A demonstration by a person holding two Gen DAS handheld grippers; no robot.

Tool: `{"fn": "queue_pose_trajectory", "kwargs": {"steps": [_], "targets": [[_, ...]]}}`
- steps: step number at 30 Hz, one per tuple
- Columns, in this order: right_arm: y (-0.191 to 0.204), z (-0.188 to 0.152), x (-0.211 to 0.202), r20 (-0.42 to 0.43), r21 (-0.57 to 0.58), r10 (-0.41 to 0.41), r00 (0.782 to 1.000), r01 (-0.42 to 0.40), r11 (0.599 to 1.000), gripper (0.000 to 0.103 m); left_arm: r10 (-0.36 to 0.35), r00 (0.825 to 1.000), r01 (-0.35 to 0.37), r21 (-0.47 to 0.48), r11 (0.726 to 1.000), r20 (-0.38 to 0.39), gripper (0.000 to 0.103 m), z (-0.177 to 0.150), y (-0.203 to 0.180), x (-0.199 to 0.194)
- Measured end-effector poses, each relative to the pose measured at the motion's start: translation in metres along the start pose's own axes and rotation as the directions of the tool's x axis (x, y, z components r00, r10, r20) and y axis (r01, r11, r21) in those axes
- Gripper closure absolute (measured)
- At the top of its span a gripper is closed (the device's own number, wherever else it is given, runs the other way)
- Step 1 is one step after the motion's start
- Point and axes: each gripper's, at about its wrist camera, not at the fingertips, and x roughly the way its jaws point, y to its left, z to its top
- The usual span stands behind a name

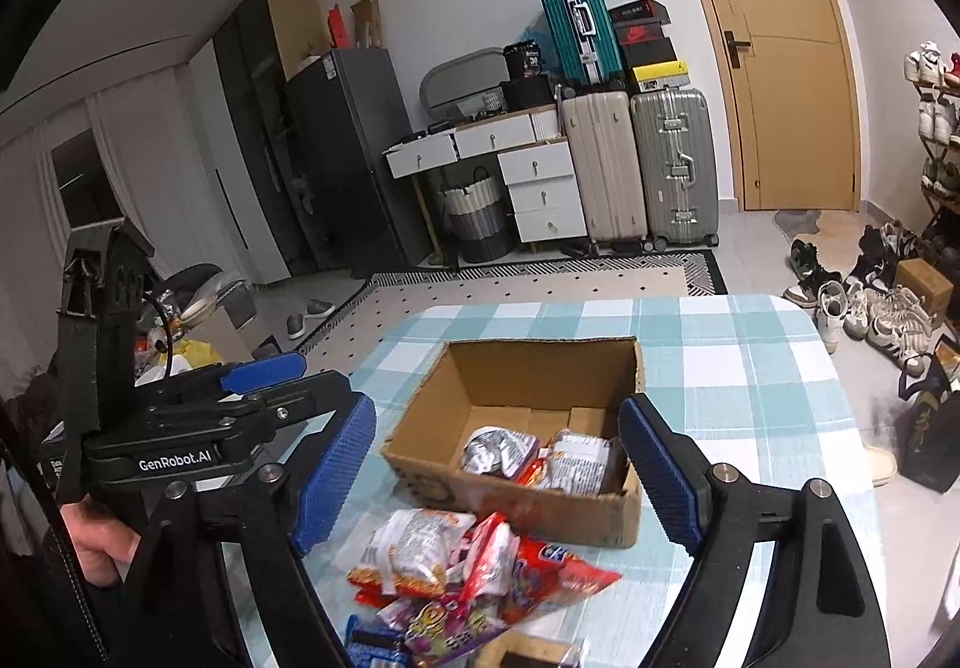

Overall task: Organize snacks
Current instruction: 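Withdraw both grippers from the box back toward the snack pile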

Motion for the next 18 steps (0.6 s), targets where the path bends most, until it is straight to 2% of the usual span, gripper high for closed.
{"fn": "queue_pose_trajectory", "kwargs": {"steps": [2, 10, 18], "targets": [[0.005, -0.005, -0.011, 0.010, 0.001, -0.001, 1.000, 0.001, 1.000, 0.015, 0.004, 1.000, -0.004, -0.005, 1.000, 0.001, 0.022, -0.006, -0.003, -0.011], [0.021, -0.023, -0.041, 0.027, 0.010, -0.008, 1.000, 0.007, 1.000, 0.012, 0.025, 0.999, -0.024, -0.020, 1.000, 0.034, 0.021, -0.027, -0.011, -0.051], [0.031, -0.042, -0.064, 0.032, 0.013, -0.020, 0.999, 0.020, 1.000, 0.010, 0.043, 0.999, -0.043, -0.025, 0.999, 0.029, 0.019, -0.058, -0.021, -0.082]]}}
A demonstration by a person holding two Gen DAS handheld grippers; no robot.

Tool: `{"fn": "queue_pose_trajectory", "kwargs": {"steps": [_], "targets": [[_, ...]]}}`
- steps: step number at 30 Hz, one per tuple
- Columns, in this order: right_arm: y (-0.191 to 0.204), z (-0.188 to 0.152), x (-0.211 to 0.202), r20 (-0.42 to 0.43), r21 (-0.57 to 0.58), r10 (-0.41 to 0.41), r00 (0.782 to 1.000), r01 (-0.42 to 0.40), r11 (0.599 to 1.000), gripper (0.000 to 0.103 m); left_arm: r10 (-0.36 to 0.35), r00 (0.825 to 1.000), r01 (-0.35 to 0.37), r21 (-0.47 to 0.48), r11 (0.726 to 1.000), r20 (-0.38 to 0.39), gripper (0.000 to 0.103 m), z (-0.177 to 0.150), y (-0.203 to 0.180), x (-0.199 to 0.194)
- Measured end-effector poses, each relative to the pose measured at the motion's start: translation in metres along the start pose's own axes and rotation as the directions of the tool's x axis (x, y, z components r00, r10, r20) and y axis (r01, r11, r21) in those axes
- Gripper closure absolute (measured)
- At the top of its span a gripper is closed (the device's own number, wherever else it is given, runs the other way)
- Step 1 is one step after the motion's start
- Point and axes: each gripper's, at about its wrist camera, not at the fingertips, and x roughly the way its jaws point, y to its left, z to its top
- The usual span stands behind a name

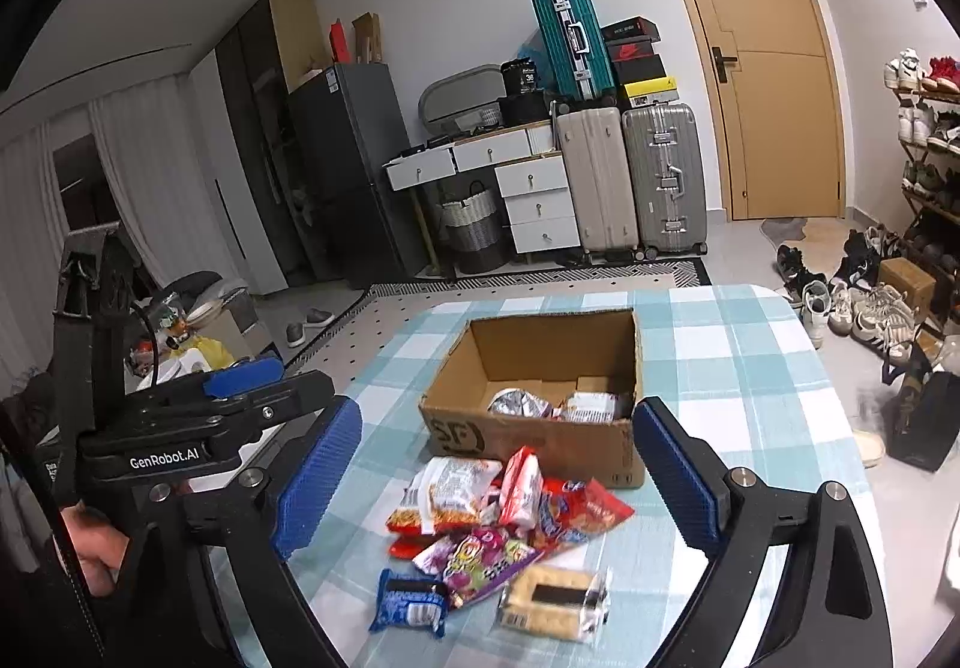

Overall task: Organize snacks
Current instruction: 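Withdraw both grippers from the box back toward the snack pile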

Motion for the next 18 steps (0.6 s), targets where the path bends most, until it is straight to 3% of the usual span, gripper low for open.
{"fn": "queue_pose_trajectory", "kwargs": {"steps": [10, 18], "targets": [[0.001, -0.033, -0.019, -0.017, 0.013, -0.030, 0.999, 0.030, 0.999, 0.007, 0.021, 0.999, -0.022, -0.021, 1.000, -0.029, 0.017, -0.040, 0.003, -0.013], [-0.011, -0.066, -0.016, -0.080, 0.036, -0.055, 0.995, 0.058, 0.998, 0.006, 0.026, 0.999, -0.028, -0.046, 0.999, -0.045, 0.013, -0.058, 0.010, -0.004]]}}
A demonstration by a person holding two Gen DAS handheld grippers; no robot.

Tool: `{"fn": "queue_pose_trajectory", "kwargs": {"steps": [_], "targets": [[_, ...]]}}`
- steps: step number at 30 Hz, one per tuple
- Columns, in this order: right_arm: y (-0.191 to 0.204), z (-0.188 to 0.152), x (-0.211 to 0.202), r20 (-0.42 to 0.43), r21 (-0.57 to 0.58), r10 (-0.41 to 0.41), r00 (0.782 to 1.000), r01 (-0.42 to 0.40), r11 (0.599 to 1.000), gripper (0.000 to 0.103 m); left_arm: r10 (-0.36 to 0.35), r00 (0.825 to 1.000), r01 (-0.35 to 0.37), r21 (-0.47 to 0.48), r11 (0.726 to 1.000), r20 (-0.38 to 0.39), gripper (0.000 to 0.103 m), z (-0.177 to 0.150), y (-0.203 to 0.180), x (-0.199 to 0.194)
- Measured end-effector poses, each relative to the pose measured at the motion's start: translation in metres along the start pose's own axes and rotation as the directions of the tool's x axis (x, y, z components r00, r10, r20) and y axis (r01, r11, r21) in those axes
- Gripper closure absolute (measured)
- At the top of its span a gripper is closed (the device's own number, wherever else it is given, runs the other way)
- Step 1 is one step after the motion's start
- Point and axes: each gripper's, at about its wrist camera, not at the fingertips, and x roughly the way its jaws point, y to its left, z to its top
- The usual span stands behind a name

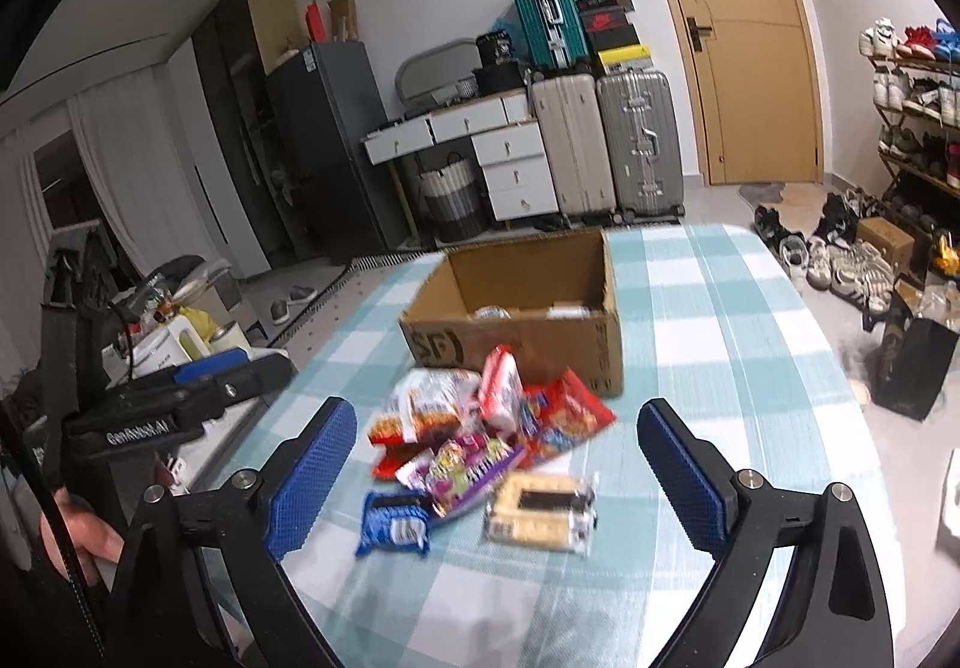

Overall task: Organize snacks
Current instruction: 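Withdraw both grippers from the box back toward the snack pile, then lower the right gripper onto the clear cracker tray and close it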

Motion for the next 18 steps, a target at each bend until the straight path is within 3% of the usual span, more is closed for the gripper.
{"fn": "queue_pose_trajectory", "kwargs": {"steps": [14, 18], "targets": [[-0.020, -0.039, 0.045, -0.111, 0.035, -0.026, 0.994, 0.030, 0.999, 0.006, 0.007, 0.999, -0.007, 0.006, 1.000, -0.047, 0.002, -0.028, 0.007, 0.041], [-0.026, -0.047, 0.061, -0.146, 0.037, -0.033, 0.989, 0.039, 0.999, 0.006, 0.054, 0.996, -0.053, 0.023, 0.998, -0.077, 0.001, -0.036, 0.012, 0.057]]}}
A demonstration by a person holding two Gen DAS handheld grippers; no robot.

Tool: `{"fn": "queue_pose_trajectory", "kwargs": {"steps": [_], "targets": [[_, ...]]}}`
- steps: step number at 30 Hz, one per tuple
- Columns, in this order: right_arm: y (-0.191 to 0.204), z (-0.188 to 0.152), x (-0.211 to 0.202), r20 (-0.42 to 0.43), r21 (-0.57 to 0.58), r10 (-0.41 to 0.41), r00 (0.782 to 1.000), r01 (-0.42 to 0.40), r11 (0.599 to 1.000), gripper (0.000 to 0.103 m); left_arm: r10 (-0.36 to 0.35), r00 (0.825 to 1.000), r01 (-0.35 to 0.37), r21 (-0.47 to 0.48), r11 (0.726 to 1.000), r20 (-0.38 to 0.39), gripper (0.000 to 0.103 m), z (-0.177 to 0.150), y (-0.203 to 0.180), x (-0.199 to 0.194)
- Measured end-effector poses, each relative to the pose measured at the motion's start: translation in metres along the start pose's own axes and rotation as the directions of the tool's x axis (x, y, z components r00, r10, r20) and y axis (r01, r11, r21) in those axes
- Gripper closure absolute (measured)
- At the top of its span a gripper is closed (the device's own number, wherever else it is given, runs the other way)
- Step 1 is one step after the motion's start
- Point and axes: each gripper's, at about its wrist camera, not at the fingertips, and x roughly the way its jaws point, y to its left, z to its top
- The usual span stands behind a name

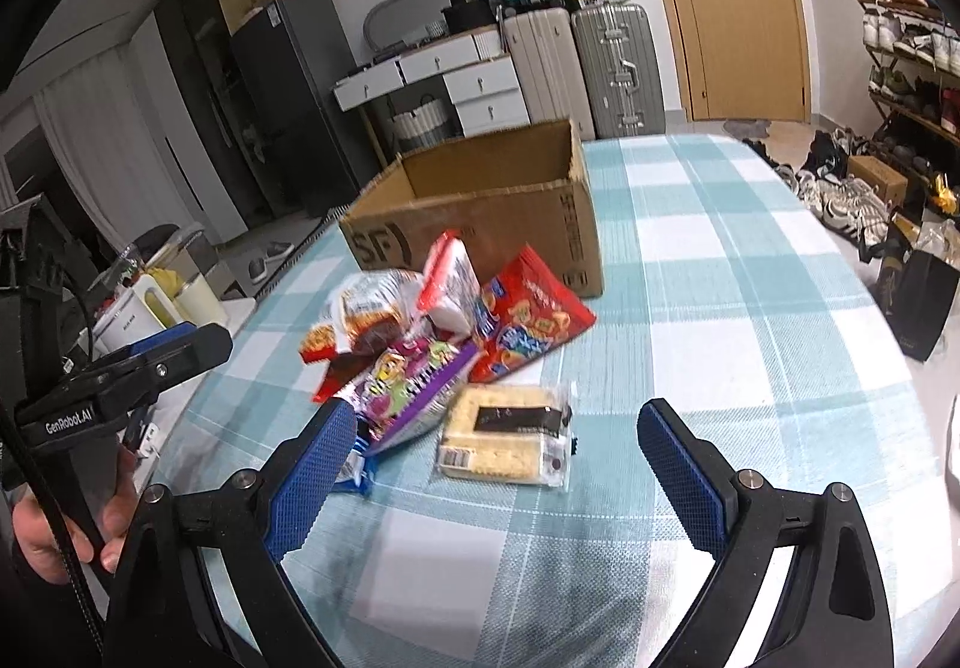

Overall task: Organize snacks
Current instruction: 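Lower the right gripper onto the clear cracker tray and close it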

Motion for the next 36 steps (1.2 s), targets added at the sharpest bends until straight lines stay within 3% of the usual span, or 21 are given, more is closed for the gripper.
{"fn": "queue_pose_trajectory", "kwargs": {"steps": [19, 27, 31, 36], "targets": [[-0.007, -0.006, 0.089, -0.197, -0.036, -0.059, 0.979, 0.053, 0.998, 0.006, 0.004, 0.998, -0.007, -0.040, 0.999, -0.069, 0.001, -0.010, 0.029, 0.050], [0.011, -0.006, 0.108, -0.221, -0.157, -0.156, 0.963, 0.123, 0.980, 0.006, 0.015, 0.996, -0.020, -0.059, 0.998, -0.088, 0.001, -0.015, 0.040, 0.057], [0.018, -0.007, 0.114, -0.230, -0.203, -0.165, 0.959, 0.119, 0.972, 0.007, 0.029, 0.994, -0.037, -0.075, 0.996, -0.109, 0.001, -0.020, 0.048, 0.061], [0.027, -0.009, 0.113, -0.226, -0.267, -0.159, 0.961, 0.096, 0.959, 0.023, 0.041, 0.992, -0.051, -0.085, 0.995, -0.122, 0.001, -0.027, 0.054, 0.060]]}}
